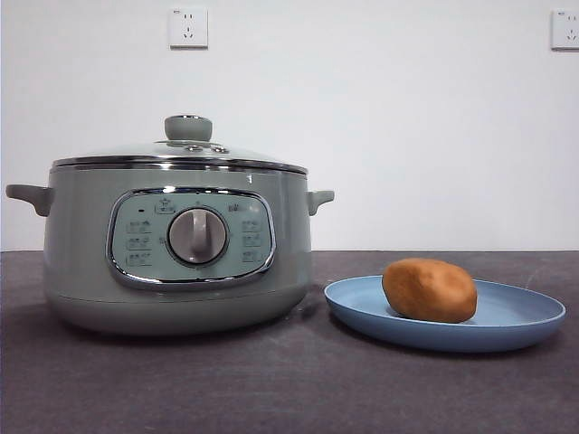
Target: Take the potato out from the steamer,put the potato on the plate,close the lid
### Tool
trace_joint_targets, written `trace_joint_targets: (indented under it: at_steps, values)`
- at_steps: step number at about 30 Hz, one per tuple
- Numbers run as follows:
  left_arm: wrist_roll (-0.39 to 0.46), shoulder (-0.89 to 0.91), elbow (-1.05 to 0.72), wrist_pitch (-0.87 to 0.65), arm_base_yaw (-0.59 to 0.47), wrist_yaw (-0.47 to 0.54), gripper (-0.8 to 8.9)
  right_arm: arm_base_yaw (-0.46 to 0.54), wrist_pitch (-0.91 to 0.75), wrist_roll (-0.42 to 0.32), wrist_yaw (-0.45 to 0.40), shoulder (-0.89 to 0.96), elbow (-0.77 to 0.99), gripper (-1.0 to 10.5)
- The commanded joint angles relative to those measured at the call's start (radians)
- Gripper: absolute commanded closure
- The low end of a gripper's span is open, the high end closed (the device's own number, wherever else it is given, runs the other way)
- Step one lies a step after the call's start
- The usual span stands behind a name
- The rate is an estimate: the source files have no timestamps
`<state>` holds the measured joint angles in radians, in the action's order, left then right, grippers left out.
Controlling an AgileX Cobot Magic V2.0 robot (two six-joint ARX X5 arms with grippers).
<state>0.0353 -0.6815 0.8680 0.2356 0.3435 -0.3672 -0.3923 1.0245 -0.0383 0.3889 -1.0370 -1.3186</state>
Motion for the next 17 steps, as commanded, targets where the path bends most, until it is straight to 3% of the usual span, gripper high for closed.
trace_joint_targets:
  at_steps: [1,4,8,17]
  values:
    - [-0.092,0.131,-0.259,-0.146,-0.061,0.000,8.15,0.000,-0.005,-0.004,-0.003,0.000,0.001,9.6]
    - [-0.097,0.257,-0.434,-0.210,-0.119,0.002,8.15,0.000,-0.005,-0.004,-0.003,0.000,0.001,9.6]
    - [-0.163,0.409,-0.600,-0.224,-0.171,0.056,8.15,0.000,-0.005,-0.004,-0.003,0.000,0.001,9.6]
    - [-0.284,0.619,-0.790,-0.219,-0.240,0.236,8.15,0.000,-0.005,-0.004,-0.003,0.000,0.001,9.6]
